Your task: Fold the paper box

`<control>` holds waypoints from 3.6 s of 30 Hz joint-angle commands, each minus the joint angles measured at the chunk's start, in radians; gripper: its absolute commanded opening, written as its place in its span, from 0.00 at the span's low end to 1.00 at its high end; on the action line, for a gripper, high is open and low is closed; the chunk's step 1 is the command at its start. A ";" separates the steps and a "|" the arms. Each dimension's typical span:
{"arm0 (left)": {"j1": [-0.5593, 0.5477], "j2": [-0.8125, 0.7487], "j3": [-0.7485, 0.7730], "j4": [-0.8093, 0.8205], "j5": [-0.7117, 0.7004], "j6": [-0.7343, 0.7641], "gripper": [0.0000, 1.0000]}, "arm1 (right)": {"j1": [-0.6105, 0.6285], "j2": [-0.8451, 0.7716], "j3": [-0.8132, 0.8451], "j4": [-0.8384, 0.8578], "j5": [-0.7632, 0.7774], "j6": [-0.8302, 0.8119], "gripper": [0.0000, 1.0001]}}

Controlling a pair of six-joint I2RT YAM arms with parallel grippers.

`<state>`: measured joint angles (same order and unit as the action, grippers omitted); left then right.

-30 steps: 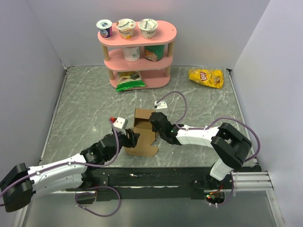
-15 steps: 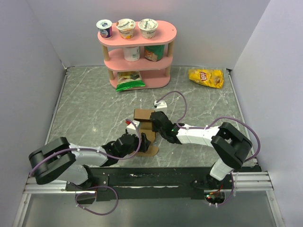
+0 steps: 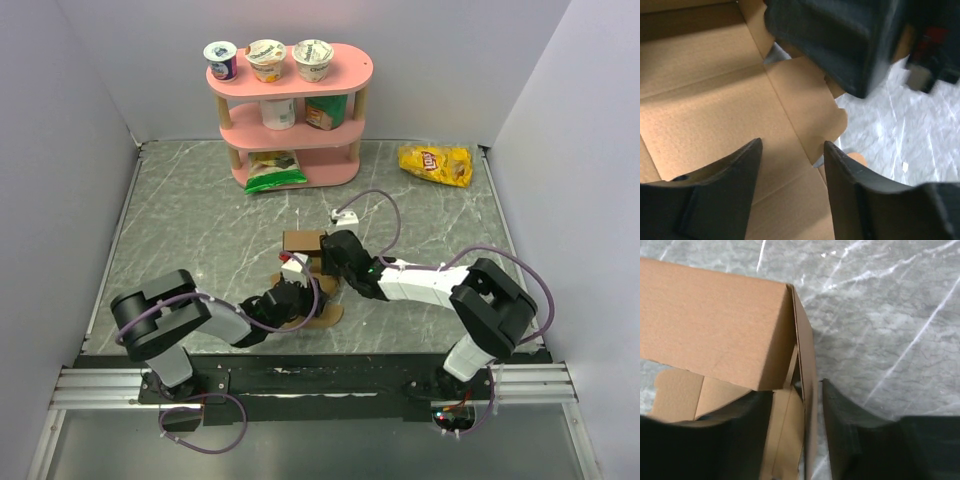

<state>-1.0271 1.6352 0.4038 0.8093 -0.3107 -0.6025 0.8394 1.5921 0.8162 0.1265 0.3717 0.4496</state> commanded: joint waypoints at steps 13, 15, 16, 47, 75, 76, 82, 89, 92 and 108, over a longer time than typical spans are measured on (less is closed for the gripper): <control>-0.019 0.135 0.073 -0.119 -0.074 -0.026 0.40 | -0.046 -0.259 -0.178 -0.030 -0.057 0.035 0.69; -0.024 0.137 0.078 -0.128 -0.079 -0.019 0.39 | -0.062 -0.256 -0.192 -0.025 -0.063 0.038 0.65; -0.030 0.140 0.081 -0.133 -0.083 -0.017 0.39 | -0.077 -0.247 -0.193 -0.024 -0.076 0.043 0.63; -0.077 0.227 0.300 -0.374 -0.196 -0.006 0.53 | -0.068 -0.273 -0.112 -0.177 -0.031 0.041 0.14; -0.151 0.285 0.349 -0.461 -0.203 0.026 0.53 | -0.066 -0.229 -0.035 -0.234 -0.066 0.032 0.17; -0.151 0.266 0.342 -0.457 -0.196 0.017 0.53 | -0.065 -0.219 -0.038 -0.229 -0.071 0.038 0.17; -0.151 0.167 0.290 -0.391 -0.143 0.004 0.57 | -0.066 -0.181 -0.072 -0.182 -0.115 0.077 0.24; -0.151 0.013 0.245 -0.406 -0.122 0.004 0.79 | -0.066 -0.212 -0.054 -0.214 -0.100 0.067 0.41; -0.151 -0.109 0.204 -0.429 -0.128 0.006 0.88 | -0.066 -0.207 -0.049 -0.223 -0.100 0.064 0.45; 0.136 -0.678 -0.006 -0.582 0.041 0.150 0.99 | -0.080 -0.448 -0.054 -0.261 -0.289 -0.049 0.95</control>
<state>-1.0153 1.0546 0.4347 0.2375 -0.3550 -0.5167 0.7681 1.2407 0.7403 -0.1127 0.1318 0.4503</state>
